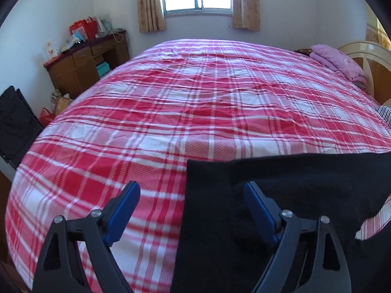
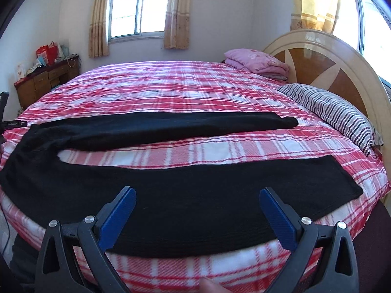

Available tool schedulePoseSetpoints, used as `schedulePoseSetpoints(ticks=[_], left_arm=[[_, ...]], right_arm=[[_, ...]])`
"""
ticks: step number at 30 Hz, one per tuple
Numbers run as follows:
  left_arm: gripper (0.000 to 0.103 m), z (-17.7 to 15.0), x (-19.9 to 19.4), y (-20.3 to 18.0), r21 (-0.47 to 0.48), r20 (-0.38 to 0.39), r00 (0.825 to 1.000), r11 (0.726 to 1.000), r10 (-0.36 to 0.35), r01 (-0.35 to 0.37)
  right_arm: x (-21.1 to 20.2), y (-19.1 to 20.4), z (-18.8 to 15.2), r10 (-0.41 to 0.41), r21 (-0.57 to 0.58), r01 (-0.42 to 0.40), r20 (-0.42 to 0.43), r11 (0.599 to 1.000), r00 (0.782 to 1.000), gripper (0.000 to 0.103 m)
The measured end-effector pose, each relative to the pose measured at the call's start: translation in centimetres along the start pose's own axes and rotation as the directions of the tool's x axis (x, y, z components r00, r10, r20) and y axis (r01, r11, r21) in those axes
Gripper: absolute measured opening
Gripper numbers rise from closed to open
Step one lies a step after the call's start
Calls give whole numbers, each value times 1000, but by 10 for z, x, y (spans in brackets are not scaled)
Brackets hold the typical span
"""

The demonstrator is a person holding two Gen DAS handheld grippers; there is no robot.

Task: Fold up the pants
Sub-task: 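Lower both tools onto the pant leg hems and close the left gripper, then grasp the hem with the right gripper while the left gripper holds the other hem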

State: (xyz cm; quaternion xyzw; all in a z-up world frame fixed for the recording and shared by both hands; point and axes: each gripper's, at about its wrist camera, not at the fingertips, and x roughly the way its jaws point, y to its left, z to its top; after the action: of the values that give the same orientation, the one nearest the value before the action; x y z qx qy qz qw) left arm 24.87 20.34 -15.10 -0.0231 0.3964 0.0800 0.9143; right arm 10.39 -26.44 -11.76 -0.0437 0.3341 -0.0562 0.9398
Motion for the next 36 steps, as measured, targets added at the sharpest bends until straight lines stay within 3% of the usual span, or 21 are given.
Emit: schedulePoseSetpoints(ticks=[4, 6, 8, 11, 14, 16, 17, 18, 20, 23, 27, 36], left_arm=[[86, 14, 36, -1, -3, -95, 992, 996, -87, 87], [71, 16, 48, -3, 3, -117, 990, 997, -78, 79], [63, 16, 59, -3, -4, -163, 980, 994, -110, 111], [59, 11, 63, -6, 15, -176, 978, 993, -110, 114], [51, 12, 61, -7, 31, -176, 977, 991, -122, 130], [40, 13, 59, -5, 25, -181, 974, 990, -135, 141], [24, 14, 57, -5, 15, -184, 967, 983, -176, 182], [18, 19, 61, -3, 2, -186, 961, 979, -202, 206], [17, 22, 60, -6, -2, -188, 961, 979, -202, 206], [17, 20, 61, -11, 37, -183, 966, 981, -182, 192], [17, 22, 65, -6, 4, -195, 959, 978, -205, 210], [17, 22, 67, -11, 28, -192, 962, 979, -191, 200]], right_arm=[[17, -20, 17, -18, -8, 18, -2, 1000, 1000, 102], [26, -32, 26, -20, -9, 20, -8, 1000, 1000, 101], [34, -43, 33, -31, -10, 30, -8, 999, 1000, 100], [48, -68, 44, -51, 5, 52, -29, 999, 998, 76], [64, -93, 54, -47, 53, 51, -71, 997, 996, 66], [75, -111, 63, -50, 82, 58, -92, 995, 995, 57], [78, -117, 65, -55, 87, 64, -98, 994, 994, 53], [83, -126, 70, -66, 97, 76, -105, 992, 992, 51], [91, -148, 80, -91, 128, 105, -108, 986, 990, 51], [109, -179, 97, -67, 185, 92, -138, 978, 988, 51], [139, -211, 115, -86, 205, 124, -184, 971, 979, 51], [204, -244, 156, 10, 276, 62, -251, 959, 968, 51]])
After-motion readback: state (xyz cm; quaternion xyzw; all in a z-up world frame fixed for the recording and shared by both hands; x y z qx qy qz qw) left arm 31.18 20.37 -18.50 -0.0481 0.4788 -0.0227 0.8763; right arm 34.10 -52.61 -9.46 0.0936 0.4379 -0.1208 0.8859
